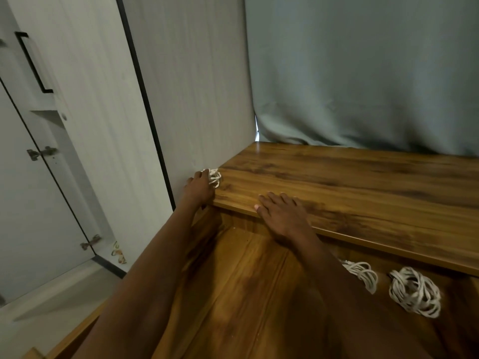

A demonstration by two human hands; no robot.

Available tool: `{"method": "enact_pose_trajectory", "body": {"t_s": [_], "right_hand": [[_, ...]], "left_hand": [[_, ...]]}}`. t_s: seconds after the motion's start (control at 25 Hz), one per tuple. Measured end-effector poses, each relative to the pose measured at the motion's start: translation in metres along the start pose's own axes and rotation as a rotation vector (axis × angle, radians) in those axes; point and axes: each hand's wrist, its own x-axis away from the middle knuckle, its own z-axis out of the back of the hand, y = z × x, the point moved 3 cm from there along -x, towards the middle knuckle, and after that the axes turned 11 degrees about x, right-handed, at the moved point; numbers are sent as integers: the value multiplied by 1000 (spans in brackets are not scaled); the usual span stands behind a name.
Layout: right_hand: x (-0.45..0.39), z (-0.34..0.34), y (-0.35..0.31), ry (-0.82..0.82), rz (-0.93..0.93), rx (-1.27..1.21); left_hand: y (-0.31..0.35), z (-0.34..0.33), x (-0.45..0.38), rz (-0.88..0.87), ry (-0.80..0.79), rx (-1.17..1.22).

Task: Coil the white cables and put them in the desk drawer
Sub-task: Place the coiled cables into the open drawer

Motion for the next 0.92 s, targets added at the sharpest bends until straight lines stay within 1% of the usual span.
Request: {"method": "enact_pose_trajectory", "body": {"t_s": [0.08,0.12,0.24,0.32,0.4,0.52,0.6,0.64,0.8,0.84,0.92], "right_hand": [[-2,1,0,-13,-13,-21],[-4,0,0,-24,-20,-24],[-1,5,-1,-13,-47,-80],[6,14,2,84,-113,-247],[12,22,10,176,-178,-490],[24,29,26,276,-230,-816],[35,30,38,283,-251,-984],[42,30,44,266,-242,-1036],[81,39,69,184,-148,-1046],[93,44,77,175,-132,-1046],[121,52,92,153,-128,-1063]], "left_hand": [[2,2,-2,-27,32,36],[5,3,1,-62,22,62],[19,1,25,-212,-118,156],[30,-2,47,-253,-237,220],[42,-6,66,-312,-313,220],[59,-8,87,-512,-265,88],[71,-7,102,-553,-226,85],[79,-7,111,-544,-217,117],[120,-4,152,-455,-213,399],[128,-3,161,-430,-250,509],[143,-10,180,-355,-423,813]]}}
